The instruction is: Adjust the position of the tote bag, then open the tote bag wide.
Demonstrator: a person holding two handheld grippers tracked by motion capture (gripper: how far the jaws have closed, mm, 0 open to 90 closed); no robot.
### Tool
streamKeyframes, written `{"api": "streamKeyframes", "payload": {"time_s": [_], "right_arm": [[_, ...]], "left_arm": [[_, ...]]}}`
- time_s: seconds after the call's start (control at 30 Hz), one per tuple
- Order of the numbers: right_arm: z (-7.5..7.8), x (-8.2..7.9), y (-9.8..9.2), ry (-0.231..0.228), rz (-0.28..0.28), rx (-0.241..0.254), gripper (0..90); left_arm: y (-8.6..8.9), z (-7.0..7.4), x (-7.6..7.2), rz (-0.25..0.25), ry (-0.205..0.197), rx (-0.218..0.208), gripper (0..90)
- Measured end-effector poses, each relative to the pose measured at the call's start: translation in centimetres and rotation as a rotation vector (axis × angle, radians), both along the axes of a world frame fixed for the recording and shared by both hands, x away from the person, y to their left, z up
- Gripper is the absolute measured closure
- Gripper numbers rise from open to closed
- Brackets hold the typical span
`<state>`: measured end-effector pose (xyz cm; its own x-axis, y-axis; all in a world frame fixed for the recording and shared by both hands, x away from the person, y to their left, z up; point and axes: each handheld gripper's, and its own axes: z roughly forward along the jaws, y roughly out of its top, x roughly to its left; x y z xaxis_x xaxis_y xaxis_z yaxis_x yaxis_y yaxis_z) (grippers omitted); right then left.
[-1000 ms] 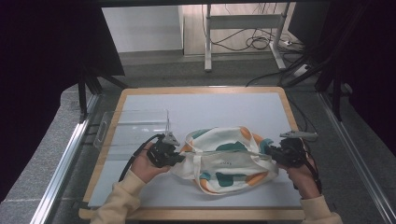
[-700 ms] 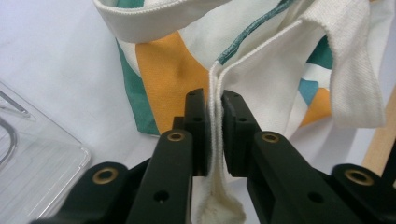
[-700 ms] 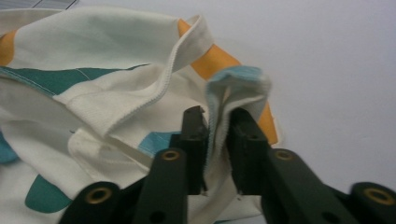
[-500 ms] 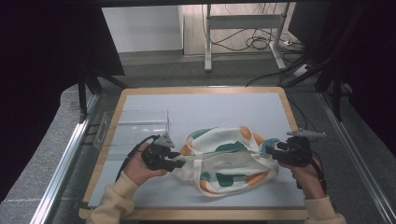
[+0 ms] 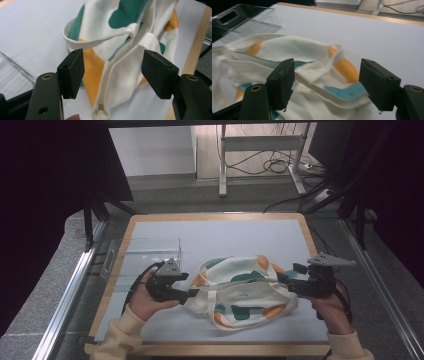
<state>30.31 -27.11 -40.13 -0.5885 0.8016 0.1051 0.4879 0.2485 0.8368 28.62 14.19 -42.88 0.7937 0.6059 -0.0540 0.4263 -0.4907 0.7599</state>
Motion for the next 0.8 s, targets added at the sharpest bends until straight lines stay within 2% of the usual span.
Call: {"api": "streamKeyframes", "payload": {"time_s": [0.1,0.27,0.53,0.8], "right_arm": [[-0.2,-0.1,1.1,0.002,0.057,0.008,28.6],[-0.6,-0.2,2.6,-0.005,0.116,-0.001,28.6],[-0.7,-0.4,3.8,-0.011,0.149,-0.015,28.6],[-0.8,-0.7,4.3,-0.015,0.165,-0.023,28.6]], "left_arm": [[0.1,-0.1,0.1,0.014,-0.002,-0.009,35.4],[0.0,-0.4,0.4,0.027,0.002,-0.007,35.2],[0.0,-0.5,0.3,0.037,-0.005,-0.01,34.7],[-1.0,0.0,0.8,0.015,-0.009,-0.017,34.1]]}}
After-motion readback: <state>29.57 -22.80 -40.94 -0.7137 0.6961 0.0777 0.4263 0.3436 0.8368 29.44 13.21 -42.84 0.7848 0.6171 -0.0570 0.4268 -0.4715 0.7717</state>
